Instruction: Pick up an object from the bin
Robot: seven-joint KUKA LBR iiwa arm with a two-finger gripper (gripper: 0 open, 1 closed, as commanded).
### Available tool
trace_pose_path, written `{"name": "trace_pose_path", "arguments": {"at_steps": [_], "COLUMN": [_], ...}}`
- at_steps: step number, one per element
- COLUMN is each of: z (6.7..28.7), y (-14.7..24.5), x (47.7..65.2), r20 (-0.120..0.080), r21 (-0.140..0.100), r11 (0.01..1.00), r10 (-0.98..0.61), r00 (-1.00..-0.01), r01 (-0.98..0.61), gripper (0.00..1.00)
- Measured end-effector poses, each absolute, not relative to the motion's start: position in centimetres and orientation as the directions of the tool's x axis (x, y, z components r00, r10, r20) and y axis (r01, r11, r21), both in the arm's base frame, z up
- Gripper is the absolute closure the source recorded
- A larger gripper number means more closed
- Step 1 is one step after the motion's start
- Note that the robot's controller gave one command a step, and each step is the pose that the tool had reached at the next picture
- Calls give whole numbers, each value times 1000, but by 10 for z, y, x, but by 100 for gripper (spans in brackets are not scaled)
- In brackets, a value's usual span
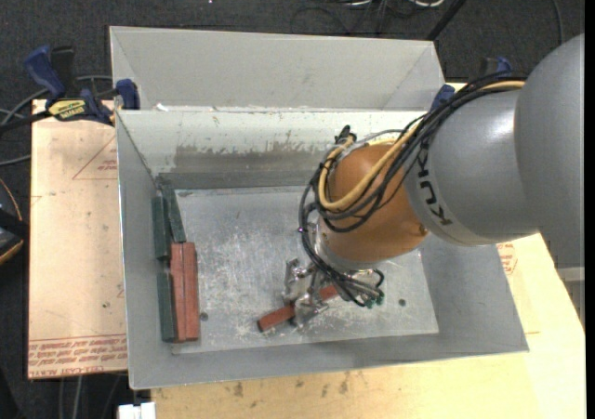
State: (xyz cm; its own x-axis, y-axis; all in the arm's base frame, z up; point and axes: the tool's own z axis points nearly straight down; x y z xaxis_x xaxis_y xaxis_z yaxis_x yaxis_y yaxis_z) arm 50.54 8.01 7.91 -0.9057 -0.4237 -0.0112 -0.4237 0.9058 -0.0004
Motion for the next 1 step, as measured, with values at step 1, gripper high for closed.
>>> {"name": "trace_pose_path", "arguments": {"at_steps": [1], "z": [238], "y": [70], "x": [498], "r20": [-6], "r21": [-1], "r11": [932], "r10": [-364], "r00": [-932], "r01": [-364], "gripper": [100]}}
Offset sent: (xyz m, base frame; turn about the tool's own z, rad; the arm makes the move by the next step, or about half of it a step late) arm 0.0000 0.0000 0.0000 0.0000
